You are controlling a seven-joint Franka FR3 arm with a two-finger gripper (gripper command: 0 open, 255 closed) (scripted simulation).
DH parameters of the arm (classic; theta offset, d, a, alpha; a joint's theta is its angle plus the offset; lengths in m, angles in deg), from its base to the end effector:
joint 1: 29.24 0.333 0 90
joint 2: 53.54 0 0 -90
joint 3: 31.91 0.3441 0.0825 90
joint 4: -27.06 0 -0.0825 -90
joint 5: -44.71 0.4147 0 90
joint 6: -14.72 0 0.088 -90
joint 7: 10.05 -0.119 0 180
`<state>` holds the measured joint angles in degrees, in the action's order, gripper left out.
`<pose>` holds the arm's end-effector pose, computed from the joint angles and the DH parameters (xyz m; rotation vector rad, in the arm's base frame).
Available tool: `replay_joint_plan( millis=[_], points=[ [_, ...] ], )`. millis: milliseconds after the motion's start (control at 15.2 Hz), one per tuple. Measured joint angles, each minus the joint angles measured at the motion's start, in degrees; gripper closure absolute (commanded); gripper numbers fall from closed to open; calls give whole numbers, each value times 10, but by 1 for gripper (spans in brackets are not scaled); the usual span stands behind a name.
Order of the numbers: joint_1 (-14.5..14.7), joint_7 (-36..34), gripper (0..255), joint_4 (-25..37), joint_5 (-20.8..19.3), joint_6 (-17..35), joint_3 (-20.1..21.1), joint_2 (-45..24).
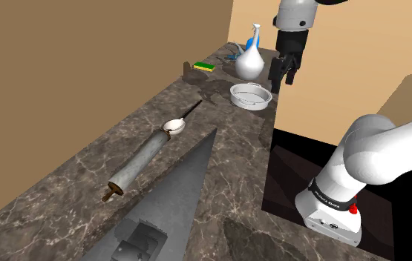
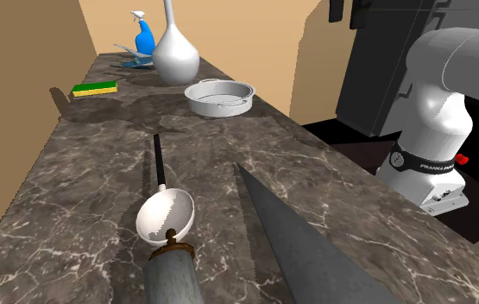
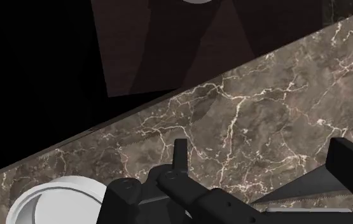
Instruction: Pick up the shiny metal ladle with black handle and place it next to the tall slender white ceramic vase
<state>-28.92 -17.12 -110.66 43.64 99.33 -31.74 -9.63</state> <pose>0.3079 0.0005 0.5614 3.0954 -0.1799 -0.2468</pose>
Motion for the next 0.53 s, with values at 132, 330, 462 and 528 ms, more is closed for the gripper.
replay_joint_plan(
  millis=[132,330,462,528],
  points=[
    [-2,-12,0,-2,4,9,6,-5],
    [-8,-85,0,-14,27,57,41,-29],
    [-15,-138,0,-24,39,92,64,-46],
    [-20,-164,0,-21,43,113,76,-65]
  ],
)
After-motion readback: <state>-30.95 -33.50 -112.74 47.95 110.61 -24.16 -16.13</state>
